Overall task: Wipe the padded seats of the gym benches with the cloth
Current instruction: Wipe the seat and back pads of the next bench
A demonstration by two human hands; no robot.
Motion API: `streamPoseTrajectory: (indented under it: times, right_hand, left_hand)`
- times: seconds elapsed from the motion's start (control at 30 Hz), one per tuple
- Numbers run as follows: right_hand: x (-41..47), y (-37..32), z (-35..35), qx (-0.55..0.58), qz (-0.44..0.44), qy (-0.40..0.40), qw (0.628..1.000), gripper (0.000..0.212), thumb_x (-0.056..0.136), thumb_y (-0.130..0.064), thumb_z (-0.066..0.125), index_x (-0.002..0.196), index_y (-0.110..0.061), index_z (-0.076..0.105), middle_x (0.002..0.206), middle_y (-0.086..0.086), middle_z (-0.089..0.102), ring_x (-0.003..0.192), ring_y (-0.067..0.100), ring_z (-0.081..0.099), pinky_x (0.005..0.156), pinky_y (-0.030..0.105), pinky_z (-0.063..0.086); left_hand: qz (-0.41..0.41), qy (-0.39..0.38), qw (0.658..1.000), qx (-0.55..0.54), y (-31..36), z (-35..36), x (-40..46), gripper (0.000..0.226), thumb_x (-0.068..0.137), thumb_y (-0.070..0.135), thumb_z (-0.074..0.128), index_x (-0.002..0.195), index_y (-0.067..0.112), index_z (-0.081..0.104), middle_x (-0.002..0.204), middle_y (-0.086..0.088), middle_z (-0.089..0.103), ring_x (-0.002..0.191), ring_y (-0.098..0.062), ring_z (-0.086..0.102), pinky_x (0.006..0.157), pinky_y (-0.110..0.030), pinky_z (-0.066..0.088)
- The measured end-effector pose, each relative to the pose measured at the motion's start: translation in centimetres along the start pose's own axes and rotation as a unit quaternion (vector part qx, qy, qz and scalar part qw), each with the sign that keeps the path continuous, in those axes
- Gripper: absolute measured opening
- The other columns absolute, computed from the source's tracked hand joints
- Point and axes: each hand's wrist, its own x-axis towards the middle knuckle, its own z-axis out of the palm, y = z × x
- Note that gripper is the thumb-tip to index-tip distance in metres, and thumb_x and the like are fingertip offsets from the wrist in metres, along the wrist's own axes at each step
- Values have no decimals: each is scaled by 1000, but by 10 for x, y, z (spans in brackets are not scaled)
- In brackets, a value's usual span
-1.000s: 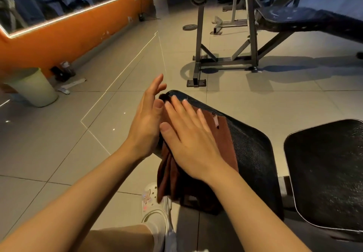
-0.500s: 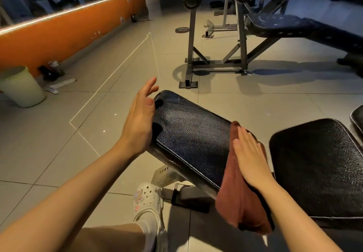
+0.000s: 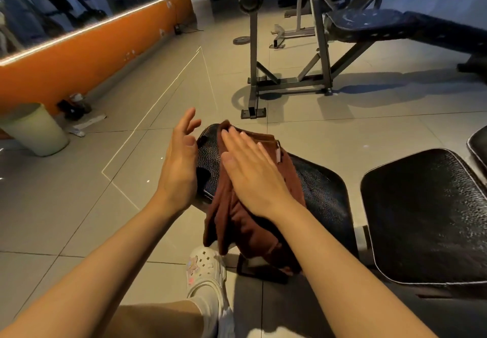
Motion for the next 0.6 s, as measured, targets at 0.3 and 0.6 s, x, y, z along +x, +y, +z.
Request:
streamPoseTrajectory:
  times: [0.3,0.6]
  right_hand:
    - [-43,90,-19,-24,134,4,991,66,89,-54,4,151,-30,3,162,-11,4,146,0,-2,121,28,-5]
    - [-80,91,-8,-29,238,55,969,65,95,-50,2,155,-26,5,162,-8,2,149,7,-2,122,31,-3]
  left_hand:
    - [-33,1,999,-26,2,1,1,71,70,94,28,131,59,31,141,6,43,131,-18,46,100,-63,41]
    - [-29,0,1000,6,5,-1,1,71,74,92,26,134,55,28,144,3,43,133,-18,45,103,-61,40]
